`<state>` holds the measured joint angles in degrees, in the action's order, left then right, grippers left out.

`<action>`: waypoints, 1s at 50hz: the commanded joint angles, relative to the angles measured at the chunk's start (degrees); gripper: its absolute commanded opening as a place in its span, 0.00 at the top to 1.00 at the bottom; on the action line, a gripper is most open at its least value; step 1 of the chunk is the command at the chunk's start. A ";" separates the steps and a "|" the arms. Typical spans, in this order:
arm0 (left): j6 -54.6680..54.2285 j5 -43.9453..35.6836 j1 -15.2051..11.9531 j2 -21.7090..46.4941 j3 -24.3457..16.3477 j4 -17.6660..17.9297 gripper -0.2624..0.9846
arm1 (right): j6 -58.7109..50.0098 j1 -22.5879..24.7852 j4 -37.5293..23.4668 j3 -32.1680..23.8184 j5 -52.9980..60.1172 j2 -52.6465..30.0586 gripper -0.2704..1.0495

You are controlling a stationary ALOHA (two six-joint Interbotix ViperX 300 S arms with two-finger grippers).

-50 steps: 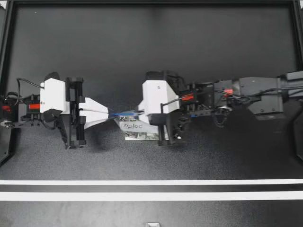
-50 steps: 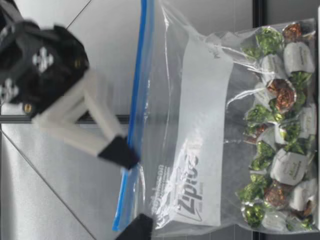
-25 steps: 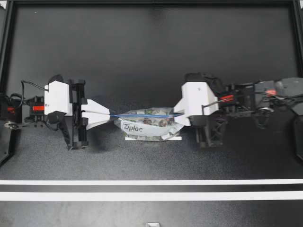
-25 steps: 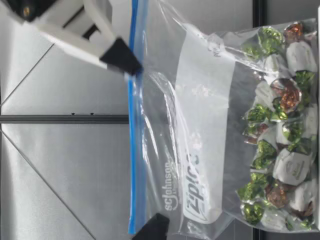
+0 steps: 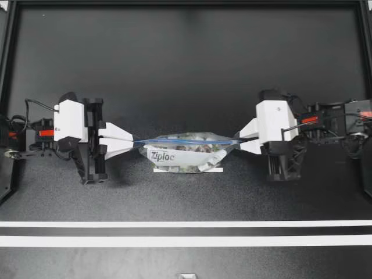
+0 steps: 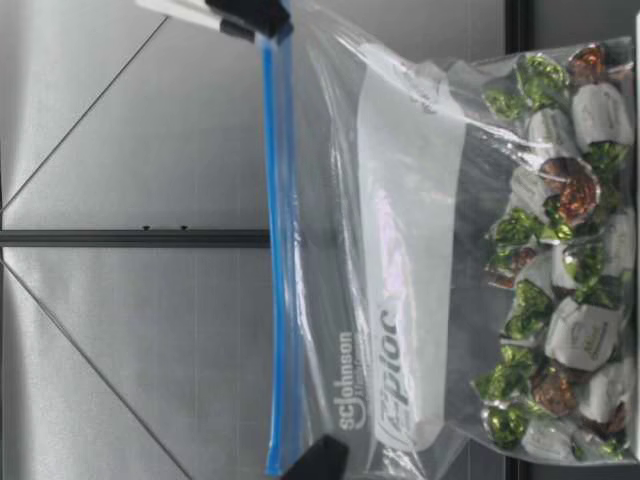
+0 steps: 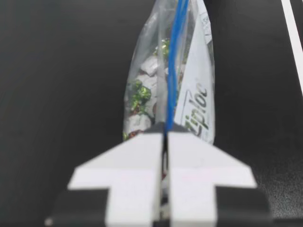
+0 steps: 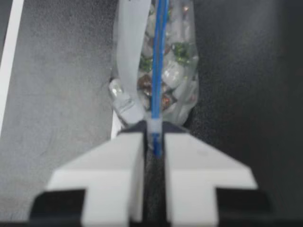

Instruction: Slide open the ziploc bag.

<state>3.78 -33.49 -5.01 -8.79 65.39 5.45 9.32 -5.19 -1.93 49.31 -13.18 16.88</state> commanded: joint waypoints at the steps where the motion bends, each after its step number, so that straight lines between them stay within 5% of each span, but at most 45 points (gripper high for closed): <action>1: 0.09 -0.18 -0.35 -0.44 -0.35 0.00 0.93 | -0.09 -0.53 0.09 0.44 0.09 2.20 0.87; 21: 0.18 -0.26 -0.44 -0.44 -0.62 0.00 0.85 | -0.18 -0.53 0.53 3.25 8.61 2.90 0.78; 34: 0.00 -0.35 -0.35 -0.88 -1.58 -0.09 0.44 | -0.18 -0.53 1.05 4.39 12.48 2.64 0.50; 50: 0.18 0.26 -0.35 -8.35 -2.20 -2.37 0.45 | -2.29 -0.53 1.23 6.50 28.13 3.52 0.50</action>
<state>3.87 -33.31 -5.19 -13.80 64.34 3.60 7.56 -5.27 -0.88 55.81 10.20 19.25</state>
